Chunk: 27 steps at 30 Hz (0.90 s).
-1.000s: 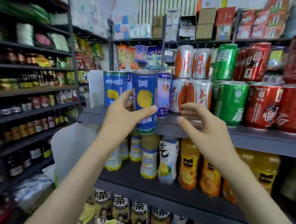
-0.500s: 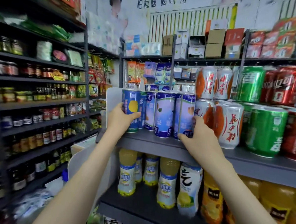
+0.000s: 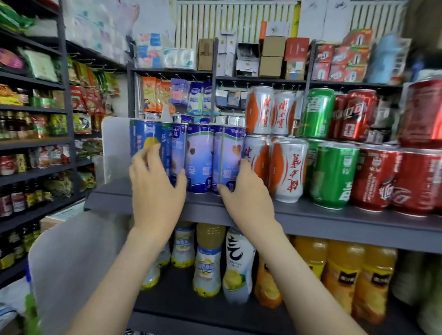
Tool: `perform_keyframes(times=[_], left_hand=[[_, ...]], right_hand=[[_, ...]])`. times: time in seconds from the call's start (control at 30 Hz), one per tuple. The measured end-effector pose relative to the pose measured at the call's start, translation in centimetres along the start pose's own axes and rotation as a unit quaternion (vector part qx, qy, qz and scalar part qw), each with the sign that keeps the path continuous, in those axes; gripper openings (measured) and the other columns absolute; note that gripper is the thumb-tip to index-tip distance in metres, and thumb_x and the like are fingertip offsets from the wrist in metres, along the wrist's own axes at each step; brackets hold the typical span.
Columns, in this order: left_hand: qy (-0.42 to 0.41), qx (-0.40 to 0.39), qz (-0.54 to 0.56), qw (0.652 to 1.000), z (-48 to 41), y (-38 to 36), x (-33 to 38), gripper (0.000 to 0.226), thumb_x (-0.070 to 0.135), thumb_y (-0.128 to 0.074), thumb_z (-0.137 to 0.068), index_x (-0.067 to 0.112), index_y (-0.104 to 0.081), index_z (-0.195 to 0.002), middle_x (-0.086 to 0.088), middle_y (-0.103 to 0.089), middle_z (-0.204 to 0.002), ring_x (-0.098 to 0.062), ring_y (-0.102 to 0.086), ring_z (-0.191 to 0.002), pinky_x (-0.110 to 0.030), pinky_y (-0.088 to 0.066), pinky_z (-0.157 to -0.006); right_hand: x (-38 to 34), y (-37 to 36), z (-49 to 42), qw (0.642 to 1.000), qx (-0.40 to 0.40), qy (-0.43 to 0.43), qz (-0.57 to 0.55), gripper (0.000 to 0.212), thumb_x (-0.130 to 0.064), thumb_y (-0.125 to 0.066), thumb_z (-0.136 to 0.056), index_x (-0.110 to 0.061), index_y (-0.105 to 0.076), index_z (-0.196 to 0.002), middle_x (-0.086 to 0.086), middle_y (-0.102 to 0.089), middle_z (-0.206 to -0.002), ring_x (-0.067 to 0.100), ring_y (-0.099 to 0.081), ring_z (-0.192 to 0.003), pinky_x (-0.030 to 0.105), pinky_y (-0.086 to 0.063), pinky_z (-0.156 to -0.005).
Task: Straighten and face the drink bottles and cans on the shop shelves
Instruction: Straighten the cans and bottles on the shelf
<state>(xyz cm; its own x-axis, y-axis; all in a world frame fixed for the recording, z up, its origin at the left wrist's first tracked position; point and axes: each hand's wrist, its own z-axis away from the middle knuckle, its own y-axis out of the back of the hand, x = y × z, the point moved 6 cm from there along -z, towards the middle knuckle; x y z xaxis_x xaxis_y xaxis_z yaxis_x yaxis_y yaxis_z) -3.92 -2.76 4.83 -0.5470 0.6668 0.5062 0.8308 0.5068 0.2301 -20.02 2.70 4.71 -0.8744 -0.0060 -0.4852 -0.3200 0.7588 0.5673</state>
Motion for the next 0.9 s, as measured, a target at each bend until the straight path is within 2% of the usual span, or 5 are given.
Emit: perform_keyframes(times=[0.23,0.43,0.53,0.67,0.9], left_hand=[[-0.114,-0.049,0.088,0.988,5.0,-2.6,7.4,0.042,0.020,-0.061,-0.087,0.009,-0.052,-0.126,-0.011,-0.051,-0.121,-0.026,-0.047,-0.114,-0.030,-0.039,-0.092],[-0.247,-0.051,0.178,0.951,13.1,-4.5,11.6,0.023,0.011,-0.049,-0.094,0.003,-0.062,-0.112,-0.011,-0.061,-0.108,-0.021,-0.055,-0.103,-0.029,-0.043,-0.095],[-0.193,-0.136,0.215,0.948,18.2,-7.2,11.6,0.027,0.018,-0.045,-0.094,0.006,-0.060,-0.113,-0.007,-0.060,-0.108,-0.021,-0.057,-0.102,-0.032,-0.048,-0.088],[-0.123,-0.271,0.211,0.931,23.4,-10.7,11.8,0.030,0.015,-0.060,-0.089,0.012,-0.056,-0.119,-0.002,-0.059,-0.111,-0.020,-0.060,-0.098,-0.025,-0.048,-0.075],[-0.074,-0.408,0.148,0.898,30.3,-15.4,14.4,0.026,0.024,-0.054,-0.093,0.017,-0.054,-0.118,0.000,-0.058,-0.116,-0.021,-0.057,-0.106,-0.034,-0.049,-0.079]], right_hand=[[1.8,4.8,2.5,0.995,0.064,0.070,-0.005,0.040,-0.020,-0.054,-0.093,-0.014,-0.046,-0.132,0.002,-0.056,-0.129,0.018,-0.049,-0.119,0.022,-0.036,-0.092],[6.5,8.9,8.9,0.990,0.097,0.098,-0.009,0.025,-0.016,-0.056,-0.090,-0.012,-0.060,-0.115,0.000,-0.065,-0.110,0.008,-0.055,-0.103,0.015,-0.039,-0.090],[9.7,9.4,13.0,0.993,0.082,0.083,0.007,0.025,-0.022,-0.051,-0.090,-0.010,-0.062,-0.109,0.001,-0.065,-0.105,0.006,-0.055,-0.100,0.010,-0.038,-0.089],[14.4,9.9,16.8,0.998,0.054,0.026,0.021,0.024,-0.025,-0.048,-0.092,-0.013,-0.062,-0.108,-0.001,-0.064,-0.104,0.006,-0.055,-0.099,0.014,-0.042,-0.084],[23.0,11.6,22.1,0.996,-0.010,-0.072,0.058,0.018,-0.014,-0.053,-0.091,-0.009,-0.063,-0.105,0.006,-0.065,-0.098,0.022,-0.060,-0.093,0.034,-0.050,-0.075]])
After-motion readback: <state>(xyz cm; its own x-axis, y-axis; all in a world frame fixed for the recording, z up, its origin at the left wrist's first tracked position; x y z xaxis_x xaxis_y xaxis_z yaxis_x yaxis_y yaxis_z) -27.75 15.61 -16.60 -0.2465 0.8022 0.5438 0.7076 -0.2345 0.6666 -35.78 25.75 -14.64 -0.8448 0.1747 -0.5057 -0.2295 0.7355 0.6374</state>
